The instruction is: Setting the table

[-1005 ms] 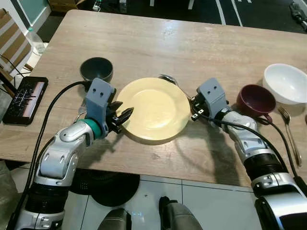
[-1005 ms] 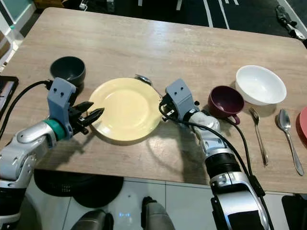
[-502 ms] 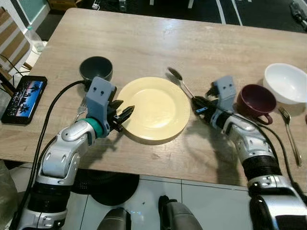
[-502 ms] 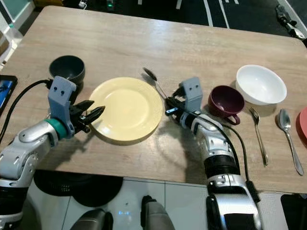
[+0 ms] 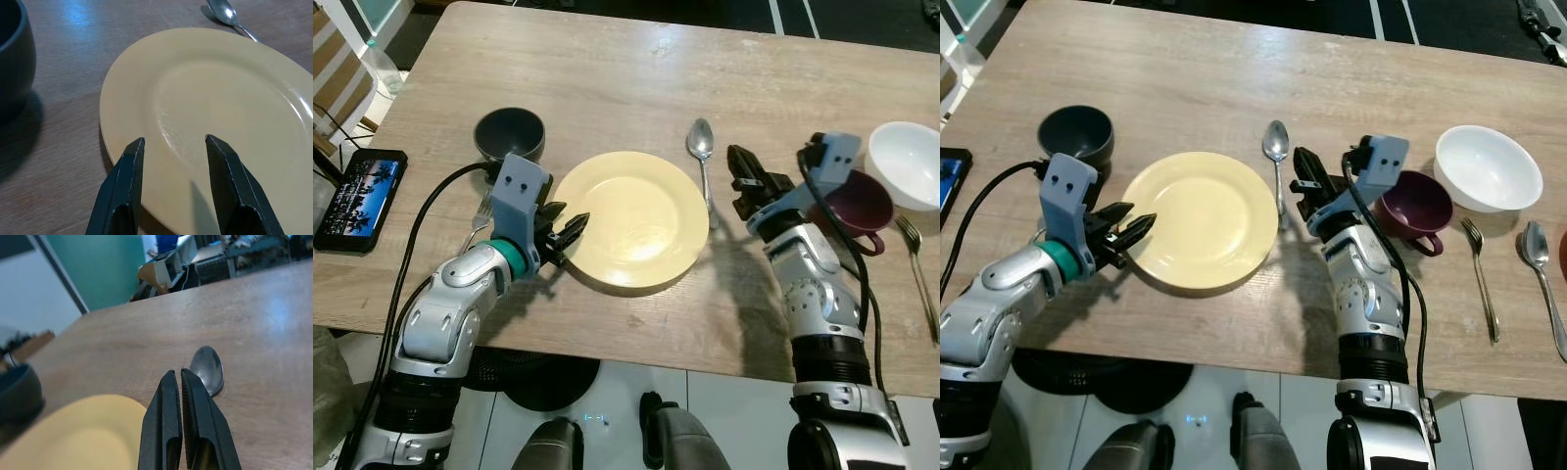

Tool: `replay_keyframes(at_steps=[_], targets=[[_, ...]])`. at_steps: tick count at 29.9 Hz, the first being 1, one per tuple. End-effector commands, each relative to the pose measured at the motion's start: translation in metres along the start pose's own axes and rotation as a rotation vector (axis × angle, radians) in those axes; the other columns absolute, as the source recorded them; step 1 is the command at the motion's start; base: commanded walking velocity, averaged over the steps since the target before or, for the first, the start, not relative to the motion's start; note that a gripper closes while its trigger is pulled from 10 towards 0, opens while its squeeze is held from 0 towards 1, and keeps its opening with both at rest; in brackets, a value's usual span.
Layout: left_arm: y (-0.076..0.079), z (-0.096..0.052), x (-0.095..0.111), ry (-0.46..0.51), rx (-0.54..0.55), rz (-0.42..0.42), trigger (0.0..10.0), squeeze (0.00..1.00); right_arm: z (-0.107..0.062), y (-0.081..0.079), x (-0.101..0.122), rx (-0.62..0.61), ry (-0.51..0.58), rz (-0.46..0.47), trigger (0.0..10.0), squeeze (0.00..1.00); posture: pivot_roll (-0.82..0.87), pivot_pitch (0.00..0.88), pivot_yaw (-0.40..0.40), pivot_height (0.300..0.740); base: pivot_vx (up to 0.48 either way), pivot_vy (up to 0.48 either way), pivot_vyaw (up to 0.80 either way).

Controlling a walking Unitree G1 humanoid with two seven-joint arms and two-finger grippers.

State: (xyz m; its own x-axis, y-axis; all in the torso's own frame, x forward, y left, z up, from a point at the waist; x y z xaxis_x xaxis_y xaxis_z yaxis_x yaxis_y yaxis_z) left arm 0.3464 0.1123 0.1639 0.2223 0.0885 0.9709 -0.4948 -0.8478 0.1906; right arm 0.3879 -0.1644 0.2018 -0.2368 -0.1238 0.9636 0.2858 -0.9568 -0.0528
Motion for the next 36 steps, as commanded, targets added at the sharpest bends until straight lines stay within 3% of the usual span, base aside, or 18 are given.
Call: replay_keyframes(at_steps=[1, 2, 3, 4, 5, 6, 9, 10, 14, 19, 20, 21, 26, 31, 36], targets=[[0.002, 0.002, -0.006, -0.018, -0.008, -0.005, 10.0, 0.00, -0.002, -0.001, -0.001, 0.007, -0.024, -0.090, 0.0, 0.00, 0.07, 0.127, 0.032, 0.740, 0.000, 0.000, 0.00], [0.002, 0.002, -0.006, -0.018, -0.008, -0.004, 10.0, 0.00, 0.000, 0.000, -0.004, 0.000, -0.054, -0.160, 3.8, 0.00, 0.06, 0.126, 0.031, 0.740, 0.000, 0.000, 0.00], [0.002, 0.002, -0.006, -0.018, -0.008, -0.004, 10.0, 0.00, 0.000, 0.000, -0.004, 0.000, -0.054, -0.160, 3.8, 0.00, 0.06, 0.126, 0.031, 0.740, 0.000, 0.000, 0.00], [0.002, 0.002, -0.006, -0.017, -0.009, -0.004, 10.0, 0.00, 0.002, 0.001, -0.008, -0.012, -0.083, -0.219, 6.1, 0.00, 0.06, 0.126, 0.031, 0.740, 0.000, 0.000, 0.00], [0.002, 0.003, -0.006, -0.017, -0.009, -0.004, 10.0, 0.00, 0.003, 0.004, -0.011, -0.039, -0.117, -0.262, 10.0, 0.00, 0.07, 0.125, 0.029, 0.740, 0.000, 0.000, 0.00], [0.002, 0.003, -0.006, -0.017, -0.009, -0.004, 10.0, 0.00, 0.005, 0.004, -0.016, -0.055, -0.147, -0.289, 10.0, 0.51, 0.07, 0.125, 0.029, 0.740, 0.000, 0.000, 0.00], [0.002, 0.003, -0.006, -0.017, -0.009, -0.004, 10.0, 0.00, 0.006, 0.004, -0.019, -0.065, -0.164, -0.303, 10.0, 0.51, 0.07, 0.125, 0.029, 0.740, 0.000, 0.000, 0.00], [0.002, 0.003, -0.006, -0.017, -0.008, -0.005, 10.0, 0.00, 0.010, -0.002, -0.025, -0.063, -0.186, -0.314, 10.0, 1.00, 0.07, 0.128, 0.030, 0.740, 0.000, 0.000, 0.00], [0.002, 0.001, -0.007, -0.019, -0.005, -0.004, 10.0, 0.00, 0.022, -0.017, -0.040, -0.061, -0.241, -0.324, 10.0, 1.00, 0.08, 0.131, 0.029, 0.740, 0.000, 0.000, 0.00], [0.000, -0.002, -0.006, -0.022, 0.004, -0.001, 10.0, 0.00, 0.032, -0.032, -0.054, -0.033, -0.308, -0.266, 10.0, 1.00, 0.10, 0.145, 0.028, 0.740, 0.000, 0.000, 0.00], [-0.001, -0.004, -0.007, -0.025, 0.008, -0.001, 10.0, 0.00, 0.035, -0.036, -0.058, -0.029, -0.329, -0.240, 10.0, 0.89, 0.10, 0.150, 0.028, 0.740, 0.000, 0.000, 0.00], [-0.002, -0.005, -0.007, -0.027, 0.011, 0.000, 10.0, 0.00, 0.037, -0.036, -0.061, -0.042, -0.353, -0.236, 10.0, 0.00, 0.10, 0.153, 0.027, 0.740, 0.000, 0.000, 0.00], [-0.002, -0.006, -0.008, -0.029, 0.013, -0.001, 10.0, 0.00, 0.040, -0.031, -0.064, -0.085, -0.377, -0.231, 10.0, 0.00, 0.10, 0.158, 0.024, 0.740, 0.000, 0.000, 0.00], [-0.002, -0.007, -0.008, -0.030, 0.016, -0.003, 10.0, 0.00, 0.043, -0.011, -0.060, -0.206, -0.380, -0.196, 10.0, 0.00, 0.11, 0.162, 0.022, 0.740, 0.000, 0.000, 0.00], [-0.002, -0.008, -0.009, -0.032, 0.018, -0.005, 10.0, 0.00, 0.044, -0.004, -0.059, -0.232, -0.383, -0.223, 10.0, 0.00, 0.11, 0.162, 0.022, 0.740, 0.000, 0.000, 0.00]])
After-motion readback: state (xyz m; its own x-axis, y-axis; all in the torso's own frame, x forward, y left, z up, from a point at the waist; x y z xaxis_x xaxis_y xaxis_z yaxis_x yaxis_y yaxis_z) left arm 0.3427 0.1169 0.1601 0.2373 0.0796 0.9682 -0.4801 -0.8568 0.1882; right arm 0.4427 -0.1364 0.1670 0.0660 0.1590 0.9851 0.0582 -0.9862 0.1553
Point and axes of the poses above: a point about 5 cm out from each wrist's last joint towards the gripper, its own z axis pointing out of the wrist towards the gripper, its own x axis along the axis of the wrist's last joint, y = z × x, the point moved 5 cm from there along z, pointing out of the wrist towards the gripper, and after that the axes turned 12 degrees about -z, right-handed, at the moved point
